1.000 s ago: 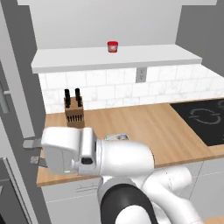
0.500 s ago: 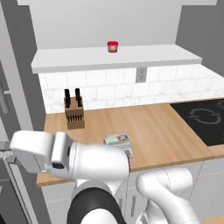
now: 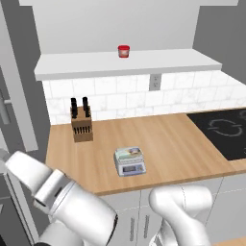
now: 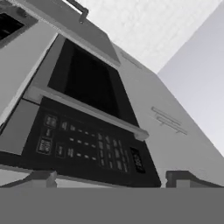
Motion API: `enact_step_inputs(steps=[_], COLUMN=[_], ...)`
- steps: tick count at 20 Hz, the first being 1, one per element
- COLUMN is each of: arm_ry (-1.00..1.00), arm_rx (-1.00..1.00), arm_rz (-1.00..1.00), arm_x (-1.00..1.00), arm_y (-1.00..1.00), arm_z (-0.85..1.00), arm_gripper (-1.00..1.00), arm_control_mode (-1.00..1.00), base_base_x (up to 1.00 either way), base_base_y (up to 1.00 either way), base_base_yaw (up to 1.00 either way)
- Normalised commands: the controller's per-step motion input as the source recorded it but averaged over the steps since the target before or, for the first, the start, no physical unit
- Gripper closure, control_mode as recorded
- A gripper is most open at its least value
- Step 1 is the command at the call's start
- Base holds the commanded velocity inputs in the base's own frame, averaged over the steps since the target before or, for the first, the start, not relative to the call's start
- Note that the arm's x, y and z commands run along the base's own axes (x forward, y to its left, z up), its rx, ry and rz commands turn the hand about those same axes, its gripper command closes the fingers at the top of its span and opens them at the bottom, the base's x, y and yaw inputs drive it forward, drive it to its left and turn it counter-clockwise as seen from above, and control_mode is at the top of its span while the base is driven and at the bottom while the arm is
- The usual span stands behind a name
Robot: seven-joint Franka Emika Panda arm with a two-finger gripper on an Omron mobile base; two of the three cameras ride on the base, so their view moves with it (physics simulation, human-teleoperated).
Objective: Pick the bar and place it on the digital scale for weighing, and close the cabinet.
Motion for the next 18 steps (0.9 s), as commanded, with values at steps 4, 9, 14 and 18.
enact_step_inputs(steps=[4, 9, 14, 18], arm_ry=[0.00, 0.00, 0.01, 0.06], arm_rx=[0.37, 0.35, 0.23, 0.15], arm_rz=[-0.43, -0.26, -0.20, -0.23], arm_x=[-0.19, -0.09, -0.03, -0.08], arm_y=[0.21, 0.19, 0.38, 0.33], arm_z=[0.00, 0.00, 0.00, 0.06], arm_gripper=[-1.00, -1.00, -1.00, -1.00], arm_control_mode=[-1.00, -1.00, -1.00, -1.00], base_base_x=[0.00, 0.00, 0.00, 0.00], base_base_y=[0.00, 0.00, 0.00, 0.00], base_base_yaw=[0.00, 0.00, 0.00, 0.00])
